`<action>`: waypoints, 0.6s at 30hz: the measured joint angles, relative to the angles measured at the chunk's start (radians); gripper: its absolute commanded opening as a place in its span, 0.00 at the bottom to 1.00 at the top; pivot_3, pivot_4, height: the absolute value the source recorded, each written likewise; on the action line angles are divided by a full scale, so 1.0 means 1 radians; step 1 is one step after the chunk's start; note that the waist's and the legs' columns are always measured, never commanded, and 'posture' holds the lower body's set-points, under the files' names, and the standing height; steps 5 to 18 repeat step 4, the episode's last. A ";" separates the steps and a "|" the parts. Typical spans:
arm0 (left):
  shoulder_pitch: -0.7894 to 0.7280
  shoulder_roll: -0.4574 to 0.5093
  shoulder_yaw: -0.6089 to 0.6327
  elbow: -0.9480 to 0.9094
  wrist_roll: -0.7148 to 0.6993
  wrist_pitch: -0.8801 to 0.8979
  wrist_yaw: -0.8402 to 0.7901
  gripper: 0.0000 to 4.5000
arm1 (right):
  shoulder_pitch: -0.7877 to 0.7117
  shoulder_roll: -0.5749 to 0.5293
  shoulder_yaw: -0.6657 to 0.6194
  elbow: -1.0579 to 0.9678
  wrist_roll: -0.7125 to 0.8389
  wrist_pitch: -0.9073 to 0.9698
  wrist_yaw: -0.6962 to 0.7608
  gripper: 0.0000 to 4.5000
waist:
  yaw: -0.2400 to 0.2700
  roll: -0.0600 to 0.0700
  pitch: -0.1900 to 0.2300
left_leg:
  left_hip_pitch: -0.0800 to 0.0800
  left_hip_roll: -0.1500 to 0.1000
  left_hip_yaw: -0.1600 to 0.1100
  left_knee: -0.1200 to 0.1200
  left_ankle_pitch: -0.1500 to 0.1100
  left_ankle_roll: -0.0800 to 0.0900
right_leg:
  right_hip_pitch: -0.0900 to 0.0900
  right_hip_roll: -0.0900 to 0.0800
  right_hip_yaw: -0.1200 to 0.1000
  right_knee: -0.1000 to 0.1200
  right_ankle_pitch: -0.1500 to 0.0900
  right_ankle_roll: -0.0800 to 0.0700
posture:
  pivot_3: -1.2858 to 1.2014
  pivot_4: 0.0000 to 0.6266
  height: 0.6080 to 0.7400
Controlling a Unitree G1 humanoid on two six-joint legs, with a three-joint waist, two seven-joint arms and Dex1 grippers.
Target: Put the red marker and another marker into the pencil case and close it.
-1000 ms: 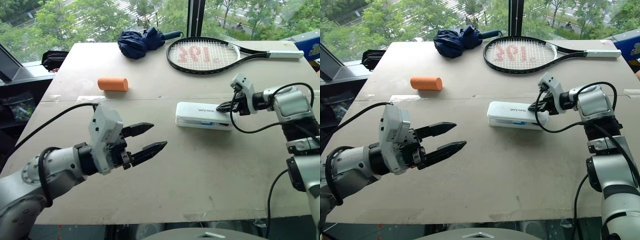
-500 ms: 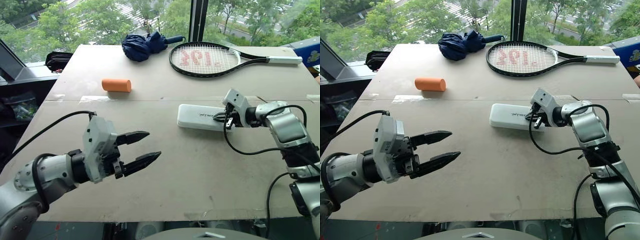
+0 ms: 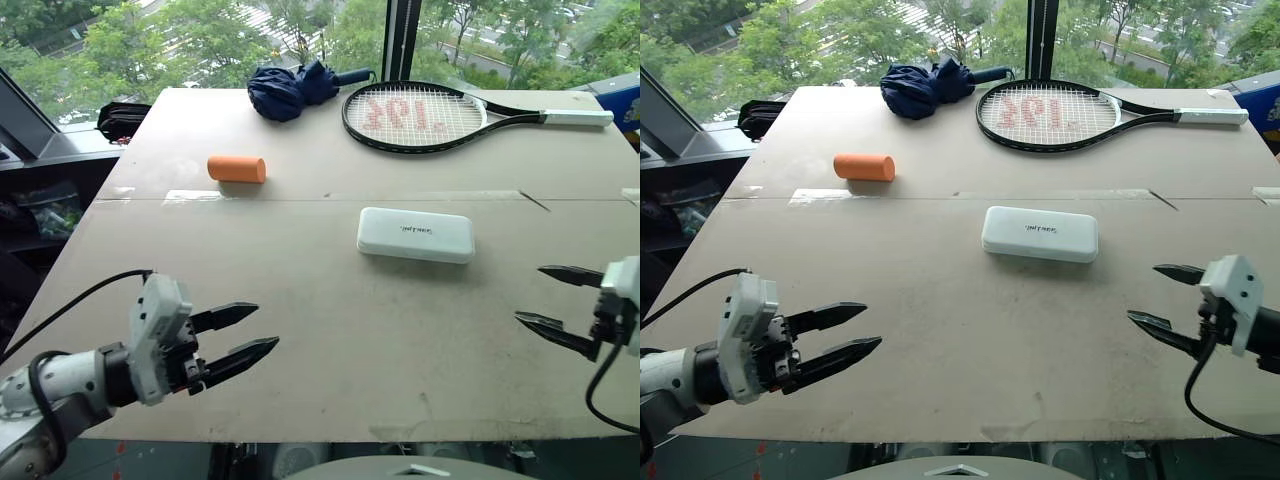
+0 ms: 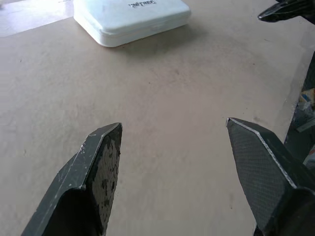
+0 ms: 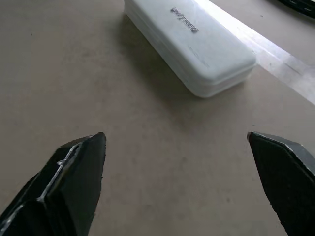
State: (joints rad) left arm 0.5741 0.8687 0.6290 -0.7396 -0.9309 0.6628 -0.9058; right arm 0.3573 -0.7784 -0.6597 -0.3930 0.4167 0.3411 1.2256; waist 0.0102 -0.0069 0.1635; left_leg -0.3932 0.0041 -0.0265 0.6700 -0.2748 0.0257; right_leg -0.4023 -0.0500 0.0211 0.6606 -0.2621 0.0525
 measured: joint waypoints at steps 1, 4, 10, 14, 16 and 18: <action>0.010 -0.001 0.007 0.010 0.014 -0.010 -0.021 0.76 | 0.044 0.000 -0.045 -0.001 0.009 -0.013 0.013 0.99 | 0.001 0.000 0.000 | 0.000 0.000 0.001 0.000 0.000 0.000 | 0.000 0.000 0.000 0.000 0.000 0.000 | 0.52 0.24 0.93; 0.021 -0.001 0.026 0.038 0.049 -0.037 -0.068 0.76 | 0.138 0.002 -0.138 -0.001 0.029 -0.041 0.036 0.99 | 0.001 -0.001 0.000 | 0.003 0.001 0.001 0.000 0.000 0.000 | 0.002 0.001 0.001 0.000 0.000 0.000 | 0.52 0.24 0.93; 0.021 -0.001 0.026 0.038 0.049 -0.037 -0.068 0.76 | 0.138 0.002 -0.138 -0.001 0.029 -0.041 0.036 0.99 | 0.001 -0.001 0.000 | 0.003 0.001 0.001 0.000 0.000 0.000 | 0.002 0.001 0.001 0.000 0.000 0.000 | 0.52 0.24 0.93; 0.021 -0.001 0.026 0.038 0.049 -0.037 -0.068 0.76 | 0.138 0.002 -0.138 -0.001 0.029 -0.041 0.036 0.99 | 0.001 -0.001 0.000 | 0.003 0.001 0.001 0.000 0.000 0.000 | 0.002 0.001 0.001 0.000 0.000 0.000 | 0.52 0.24 0.93; 0.021 -0.001 0.026 0.038 0.049 -0.037 -0.068 0.76 | 0.138 0.002 -0.138 -0.001 0.029 -0.041 0.036 0.99 | 0.001 -0.001 0.000 | 0.003 0.001 0.001 0.000 0.000 0.000 | 0.002 0.001 0.001 0.000 0.000 0.000 | 0.52 0.24 0.93; 0.021 -0.001 0.026 0.038 0.049 -0.037 -0.068 0.76 | 0.138 0.002 -0.138 -0.001 0.029 -0.041 0.036 0.99 | 0.001 -0.001 0.000 | 0.003 0.001 0.001 0.000 0.000 0.000 | 0.002 0.001 0.001 0.000 0.000 0.000 | 0.52 0.24 0.93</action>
